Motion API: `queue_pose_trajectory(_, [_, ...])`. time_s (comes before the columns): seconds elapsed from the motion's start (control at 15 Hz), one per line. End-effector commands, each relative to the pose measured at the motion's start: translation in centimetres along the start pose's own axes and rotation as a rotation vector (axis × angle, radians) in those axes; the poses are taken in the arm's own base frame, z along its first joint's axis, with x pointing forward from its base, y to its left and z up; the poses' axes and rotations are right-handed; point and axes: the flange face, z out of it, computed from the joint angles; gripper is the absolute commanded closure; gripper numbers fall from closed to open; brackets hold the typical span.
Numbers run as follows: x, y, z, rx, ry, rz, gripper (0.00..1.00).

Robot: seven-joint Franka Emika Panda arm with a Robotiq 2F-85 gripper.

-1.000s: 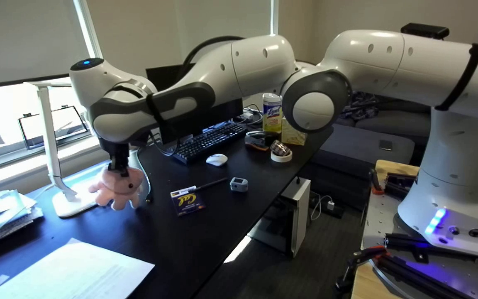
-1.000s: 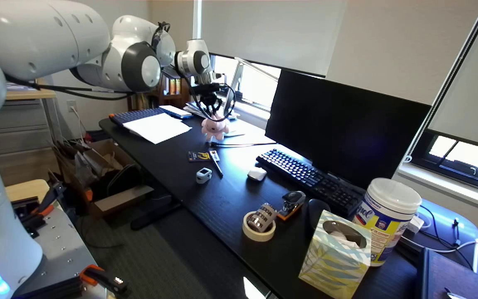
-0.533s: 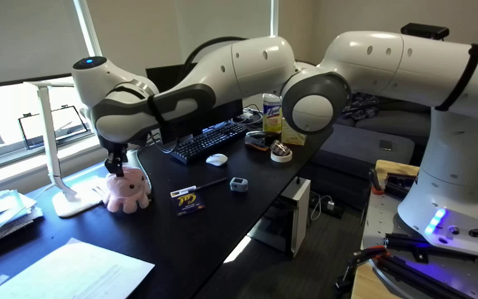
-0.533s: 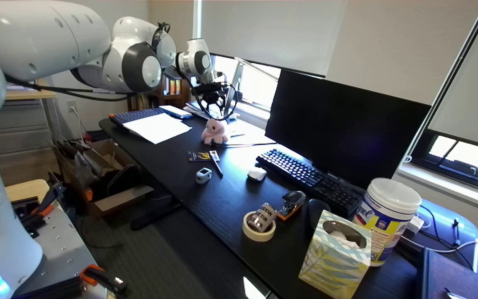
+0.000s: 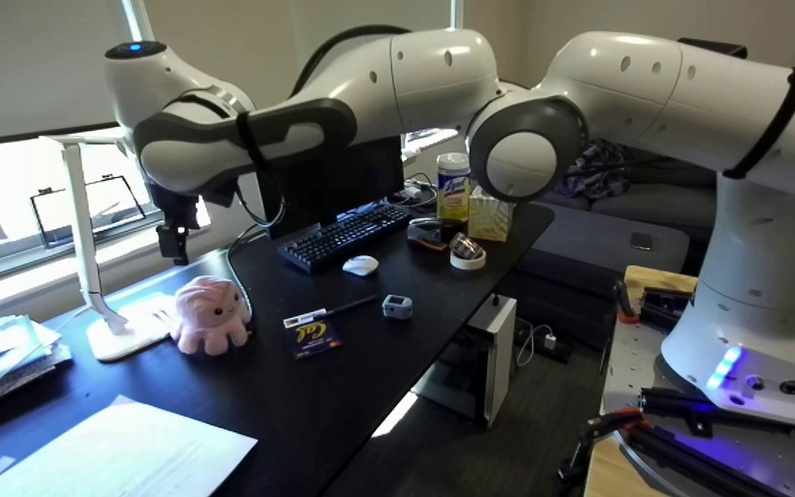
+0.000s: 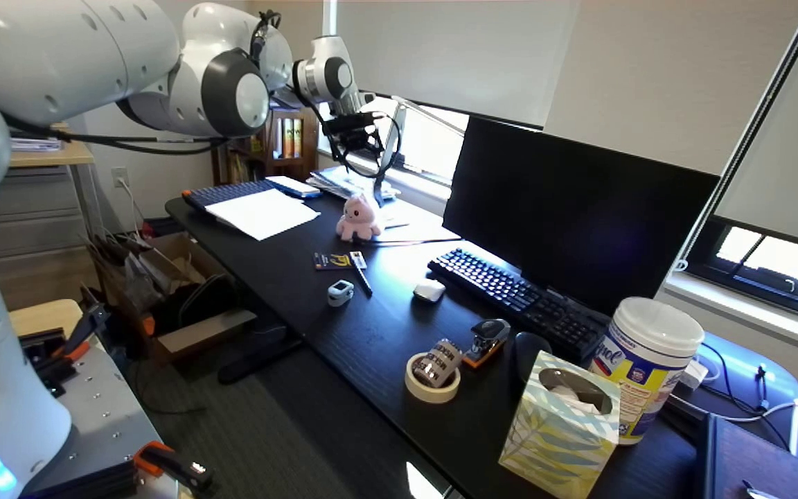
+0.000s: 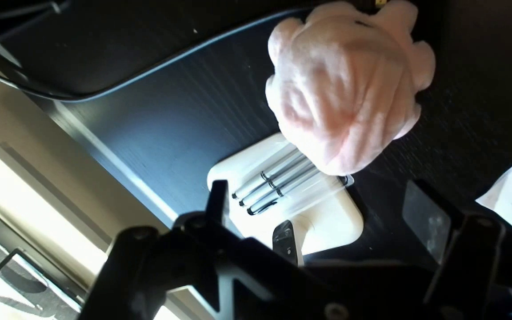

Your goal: Move the pink plushy to the left

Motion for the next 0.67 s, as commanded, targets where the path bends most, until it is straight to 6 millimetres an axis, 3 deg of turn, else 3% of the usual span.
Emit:
queue_pose_trajectory(0.0, [-1.1,2.9,-4.1,0.042,-0.094,-0.011,0.0])
queue_pose_trajectory(0.33, [-3.0,5.1,-8.1,0.077,-0.22,0.04,0.0])
queue_pose_trajectory(0.6, [-1.8,5.5,-12.1,0.064,-0.139,0.08,0.0])
